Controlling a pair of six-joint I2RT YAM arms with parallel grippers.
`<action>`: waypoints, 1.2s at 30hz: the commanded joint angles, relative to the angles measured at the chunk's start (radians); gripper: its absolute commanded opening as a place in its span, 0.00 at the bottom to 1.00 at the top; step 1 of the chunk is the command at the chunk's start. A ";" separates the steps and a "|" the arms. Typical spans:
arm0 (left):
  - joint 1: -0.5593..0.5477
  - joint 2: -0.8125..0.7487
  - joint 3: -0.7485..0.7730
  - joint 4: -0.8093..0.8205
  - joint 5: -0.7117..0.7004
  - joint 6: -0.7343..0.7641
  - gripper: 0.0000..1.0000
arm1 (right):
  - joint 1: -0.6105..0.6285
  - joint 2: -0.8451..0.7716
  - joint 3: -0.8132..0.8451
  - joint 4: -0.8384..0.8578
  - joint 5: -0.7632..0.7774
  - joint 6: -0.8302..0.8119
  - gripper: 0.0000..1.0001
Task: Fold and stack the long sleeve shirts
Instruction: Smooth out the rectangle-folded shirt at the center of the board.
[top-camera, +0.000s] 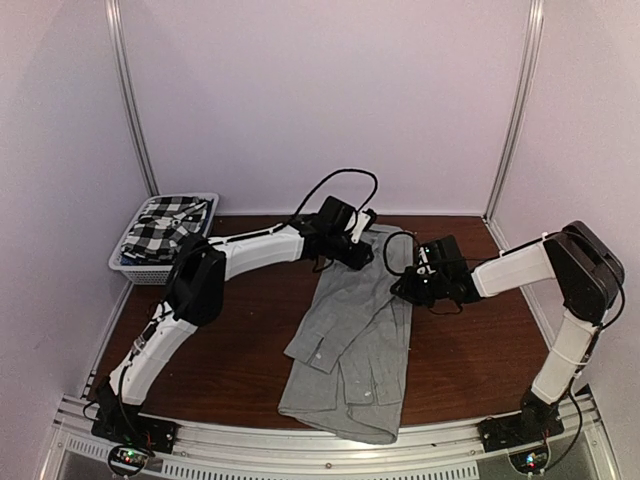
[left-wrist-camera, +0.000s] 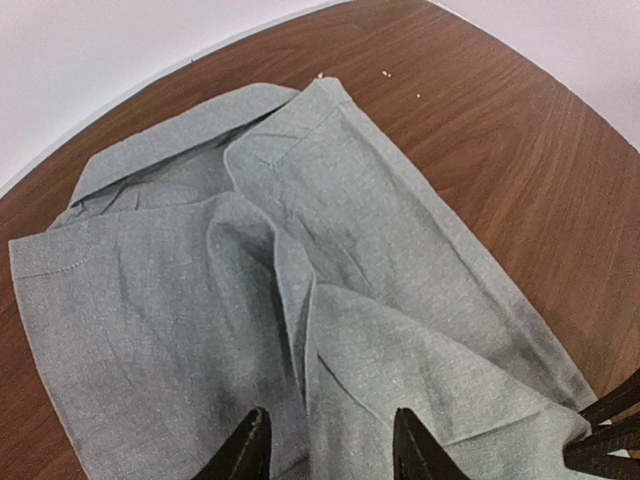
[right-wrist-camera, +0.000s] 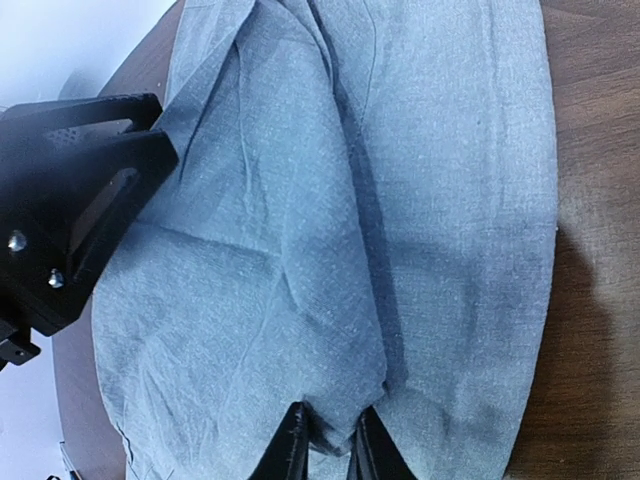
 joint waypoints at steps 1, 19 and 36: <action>0.004 0.031 0.024 0.039 0.012 -0.001 0.41 | -0.008 -0.003 0.011 0.000 0.004 -0.009 0.16; 0.053 -0.082 -0.069 0.186 0.072 -0.165 0.00 | -0.007 -0.053 -0.009 -0.032 0.038 -0.029 0.00; 0.130 -0.010 -0.059 0.231 0.250 -0.325 0.09 | -0.023 -0.074 0.017 -0.101 0.124 -0.063 0.00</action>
